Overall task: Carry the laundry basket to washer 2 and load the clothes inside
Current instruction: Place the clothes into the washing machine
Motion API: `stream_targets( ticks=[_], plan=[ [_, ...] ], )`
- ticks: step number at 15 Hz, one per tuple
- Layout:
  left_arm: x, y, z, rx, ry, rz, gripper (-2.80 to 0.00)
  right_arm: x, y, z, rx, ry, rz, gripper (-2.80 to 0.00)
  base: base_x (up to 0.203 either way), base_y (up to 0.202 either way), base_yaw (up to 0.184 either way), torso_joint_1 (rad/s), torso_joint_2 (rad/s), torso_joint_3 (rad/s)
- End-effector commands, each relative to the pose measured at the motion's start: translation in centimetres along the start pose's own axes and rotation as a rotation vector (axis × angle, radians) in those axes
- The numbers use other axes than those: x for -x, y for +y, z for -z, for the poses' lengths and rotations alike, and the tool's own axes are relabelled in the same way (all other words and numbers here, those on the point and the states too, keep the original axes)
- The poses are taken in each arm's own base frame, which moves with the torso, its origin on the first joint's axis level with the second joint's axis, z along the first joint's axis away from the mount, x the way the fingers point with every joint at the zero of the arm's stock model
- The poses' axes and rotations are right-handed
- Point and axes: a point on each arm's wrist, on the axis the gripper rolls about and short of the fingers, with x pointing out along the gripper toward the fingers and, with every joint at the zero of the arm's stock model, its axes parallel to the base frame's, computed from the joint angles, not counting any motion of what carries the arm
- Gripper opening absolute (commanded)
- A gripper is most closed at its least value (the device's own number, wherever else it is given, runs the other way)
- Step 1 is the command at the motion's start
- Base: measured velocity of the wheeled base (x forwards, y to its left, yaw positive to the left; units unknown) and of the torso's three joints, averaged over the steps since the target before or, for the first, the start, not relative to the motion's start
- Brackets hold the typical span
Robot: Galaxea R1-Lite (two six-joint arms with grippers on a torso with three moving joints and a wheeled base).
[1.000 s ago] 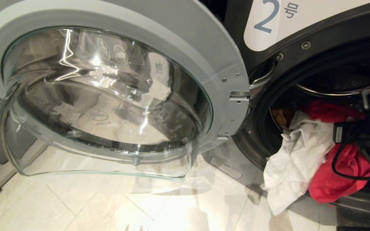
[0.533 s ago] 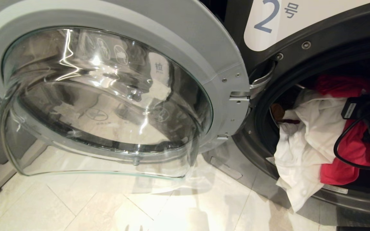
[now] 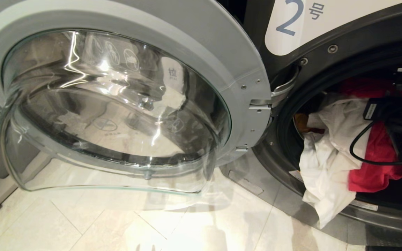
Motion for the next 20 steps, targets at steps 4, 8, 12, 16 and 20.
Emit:
stream_targets(
  ticks=[4, 8, 12, 16, 20],
  plan=[
    [-0.1, 0.0, 0.2, 0.0, 0.008, 0.0, -2.8, -4.3, 2.8, 4.1, 0.018, 0.038, 0.003, -2.8, 0.0, 0.0, 0.0, 0.0, 0.0, 0.0],
    [-0.1, 0.0, 0.2, 0.0, 0.008, 0.0, -2.8, -8.1, 3.9, 2.7, -0.023, -0.082, 0.04, -2.8, 0.0, 0.0, 0.0, 0.0, 0.0, 0.0],
    [-0.1, 0.0, 0.2, 0.0, 0.008, 0.0, -2.8, -11.4, 4.9, 3.8, -0.001, -0.14, 0.059, -2.8, 0.0, 0.0, 0.0, 0.0, 0.0, 0.0],
    [-0.1, 0.0, 0.2, 0.0, 0.008, 0.0, -2.8, -15.1, 4.4, 2.7, 0.038, -0.29, 0.091, -2.8, 0.0, 0.0, 0.0, 0.0, 0.0, 0.0],
    [-0.1, 0.0, 0.2, 0.0, 0.008, 0.0, -2.8, -17.8, 1.1, 1.7, 0.122, -0.391, 0.155, -2.8, 0.0, 0.0, 0.0, 0.0, 0.0, 0.0]
  ],
)
